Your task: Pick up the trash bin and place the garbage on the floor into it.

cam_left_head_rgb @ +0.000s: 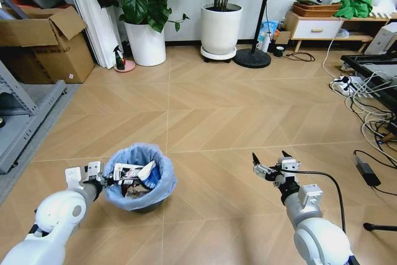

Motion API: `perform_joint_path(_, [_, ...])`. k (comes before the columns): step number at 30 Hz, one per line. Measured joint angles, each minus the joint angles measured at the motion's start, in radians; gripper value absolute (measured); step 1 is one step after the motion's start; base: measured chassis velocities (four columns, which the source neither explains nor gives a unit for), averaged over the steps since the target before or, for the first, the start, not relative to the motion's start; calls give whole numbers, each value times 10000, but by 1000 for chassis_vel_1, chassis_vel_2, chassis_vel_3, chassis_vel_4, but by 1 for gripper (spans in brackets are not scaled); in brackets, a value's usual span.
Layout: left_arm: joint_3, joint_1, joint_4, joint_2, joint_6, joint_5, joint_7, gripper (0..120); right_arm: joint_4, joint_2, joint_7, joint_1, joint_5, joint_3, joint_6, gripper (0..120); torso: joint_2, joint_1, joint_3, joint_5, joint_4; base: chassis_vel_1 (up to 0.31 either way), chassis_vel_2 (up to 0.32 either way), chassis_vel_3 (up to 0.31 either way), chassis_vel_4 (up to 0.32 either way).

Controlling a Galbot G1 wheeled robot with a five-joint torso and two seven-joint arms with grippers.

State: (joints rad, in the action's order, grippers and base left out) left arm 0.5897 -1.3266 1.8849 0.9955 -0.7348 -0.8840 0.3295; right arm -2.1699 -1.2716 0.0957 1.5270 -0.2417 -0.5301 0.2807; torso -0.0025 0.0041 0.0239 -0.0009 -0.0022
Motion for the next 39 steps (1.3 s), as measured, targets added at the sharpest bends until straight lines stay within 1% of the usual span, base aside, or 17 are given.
perform_joint_path(7, [75, -46, -212, 188, -4, -142, 92, 0, 83, 12, 14, -60, -34, 12, -11, 100, 0, 0, 0, 0, 0, 0, 0, 0, 0])
perform_joint_path(11, [27, 123, -395, 338, -9, -217, 77, 0, 87, 41, 26, -60, -58, 3, -18, 100, 0, -1, 0, 0, 0, 0, 0, 0, 0])
perform_joint_path(15, [-76, 301, -602, 406, -11, -105, -167, 0, 82, 73, 32, -46, -85, -46, -27, 100, 0, -1, 0, 1, -1, 0, 0, 0, 0])
perform_joint_path(19, [-156, 610, -1053, 451, 125, 500, -894, 0, 64, 88, 33, 17, -109, -84, -47, 100, 0, -1, 0, 0, -1, 0, 0, 0, 0])
perform_joint_path(20, [-156, 610, -1053, 451, 125, 500, -894, 0, 64, 88, 33, 17, -109, -84, -47, 100, 0, -1, 0, 0, -1, 0, 0, 0, 0])
perform_joint_path(22, [-191, 744, -1309, 460, 286, 737, -1325, 0, 80, 88, 33, 41, -110, -96, -90, 100, 0, -1, 0, 0, -2, 0, 0, 0, 0])
perform_joint_path(32, [-107, 905, -1924, 439, 587, 1134, -1997, 0, 180, 113, 32, -14, -164, -84, -110, 100, 1, -2, -2, 5, 0, 0, 0, 0, 0])
perform_joint_path(35, [-90, 929, -1997, 400, 599, 1163, -2049, 0, 210, 124, 31, -28, -174, -68, -110, 100, 1, -2, -2, -1, -1, 0, 0, 0, 0])
perform_joint_path(39, [-65, 930, -2089, 357, 610, 1245, -2133, 0, 252, 130, 29, -55, -198, -47, -110, 100, 1, -2, -2, 2, -2, 0, 0, 0, 0])
